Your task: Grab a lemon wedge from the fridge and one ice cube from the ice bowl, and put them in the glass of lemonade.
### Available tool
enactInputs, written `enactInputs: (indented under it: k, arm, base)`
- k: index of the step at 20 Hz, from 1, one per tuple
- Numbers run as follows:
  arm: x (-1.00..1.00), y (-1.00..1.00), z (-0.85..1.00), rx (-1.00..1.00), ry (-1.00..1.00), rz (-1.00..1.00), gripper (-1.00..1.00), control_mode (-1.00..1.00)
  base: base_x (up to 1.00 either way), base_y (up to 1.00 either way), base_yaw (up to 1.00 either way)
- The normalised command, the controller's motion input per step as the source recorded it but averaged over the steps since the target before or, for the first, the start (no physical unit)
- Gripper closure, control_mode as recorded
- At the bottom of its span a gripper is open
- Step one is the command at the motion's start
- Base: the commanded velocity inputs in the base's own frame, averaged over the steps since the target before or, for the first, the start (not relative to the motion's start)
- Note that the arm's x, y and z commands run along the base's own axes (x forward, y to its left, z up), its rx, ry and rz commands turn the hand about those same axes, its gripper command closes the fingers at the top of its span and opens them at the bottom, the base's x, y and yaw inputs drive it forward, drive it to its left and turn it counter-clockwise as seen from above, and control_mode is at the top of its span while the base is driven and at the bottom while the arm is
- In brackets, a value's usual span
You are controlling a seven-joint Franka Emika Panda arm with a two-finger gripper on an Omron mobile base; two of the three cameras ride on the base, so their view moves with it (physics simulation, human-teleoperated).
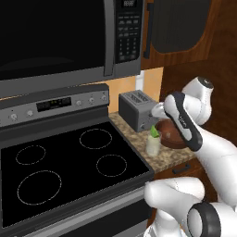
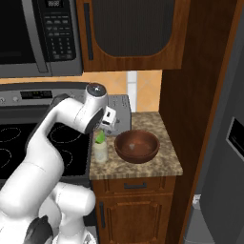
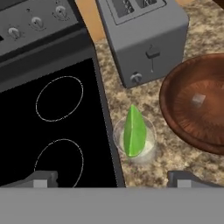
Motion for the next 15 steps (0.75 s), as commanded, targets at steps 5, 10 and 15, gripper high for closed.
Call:
enactInputs:
  k: [5,10,15]
  arm:
    - [-0.47,0.02,0.92,0.09,0.0,0.0,-1.0,-1.0]
    - [-0.54,0.1,0.74,0.03,0.0,0.0,-1.0,-1.0]
    - [-0.49,0.35,0.48,0.0,-0.02,-0.02,-1.0,-1.0]
  base:
    - [0.0,0.0,0.0]
    - [0.0,0.0,0.0]
    - [0.0,0.0,0.0]
